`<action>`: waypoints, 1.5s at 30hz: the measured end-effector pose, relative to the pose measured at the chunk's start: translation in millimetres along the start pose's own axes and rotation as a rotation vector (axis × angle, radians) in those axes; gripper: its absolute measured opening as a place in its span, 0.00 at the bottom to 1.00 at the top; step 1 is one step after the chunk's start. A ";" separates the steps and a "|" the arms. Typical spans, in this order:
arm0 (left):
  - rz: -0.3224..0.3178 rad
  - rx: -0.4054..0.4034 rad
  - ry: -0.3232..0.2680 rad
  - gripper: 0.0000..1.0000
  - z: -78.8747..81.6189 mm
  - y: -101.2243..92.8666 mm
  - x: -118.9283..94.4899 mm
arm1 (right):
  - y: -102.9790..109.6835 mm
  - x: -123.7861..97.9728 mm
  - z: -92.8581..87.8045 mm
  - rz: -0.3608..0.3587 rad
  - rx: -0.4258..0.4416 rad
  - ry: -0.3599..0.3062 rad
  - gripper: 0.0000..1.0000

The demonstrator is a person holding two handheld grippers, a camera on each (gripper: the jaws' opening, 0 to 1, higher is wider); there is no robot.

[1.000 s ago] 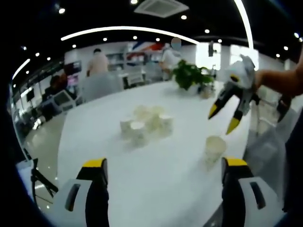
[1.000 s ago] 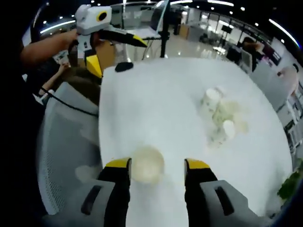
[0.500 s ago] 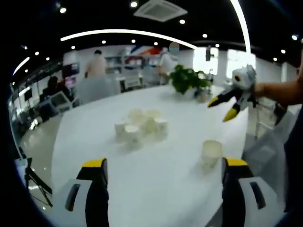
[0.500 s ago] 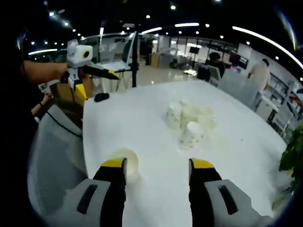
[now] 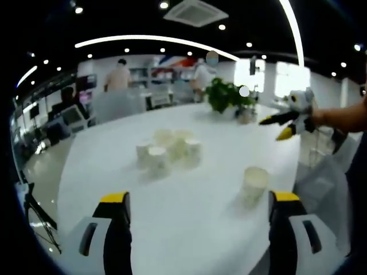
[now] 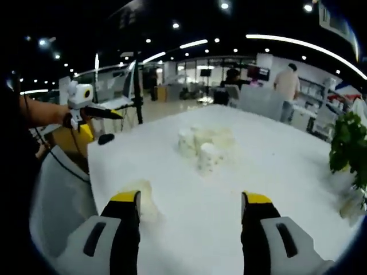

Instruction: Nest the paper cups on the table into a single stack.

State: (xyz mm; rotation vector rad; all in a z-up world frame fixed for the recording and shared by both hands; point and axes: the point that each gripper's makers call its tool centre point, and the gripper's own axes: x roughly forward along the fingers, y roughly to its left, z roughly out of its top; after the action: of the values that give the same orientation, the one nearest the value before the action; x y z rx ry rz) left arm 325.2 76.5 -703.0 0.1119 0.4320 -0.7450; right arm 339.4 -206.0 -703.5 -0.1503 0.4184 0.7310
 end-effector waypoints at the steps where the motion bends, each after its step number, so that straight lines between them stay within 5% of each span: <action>1: 0.001 -0.001 -0.001 0.99 -0.2 -0.1 0.1 | -2.0 -2.1 0.3 -0.008 0.005 -0.011 0.75; 9: -0.002 -0.011 0.002 0.99 -0.1 -0.9 2.6 | -11.9 -6.5 6.0 -0.071 0.000 -0.086 1.00; 28: 0.012 0.006 -0.018 0.99 10.9 6.5 5.6 | -26.5 -16.2 -7.4 -0.090 0.018 -0.082 1.00; 45: 0.019 -0.015 -0.032 0.99 15.9 3.9 10.2 | -34.0 6.1 -16.6 -0.078 0.023 -0.108 1.00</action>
State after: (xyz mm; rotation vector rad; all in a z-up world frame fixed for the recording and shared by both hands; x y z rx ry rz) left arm 339.9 68.9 -693.1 0.0900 0.4056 -0.7237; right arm 361.2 -231.9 -721.5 -0.1046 0.3165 0.6539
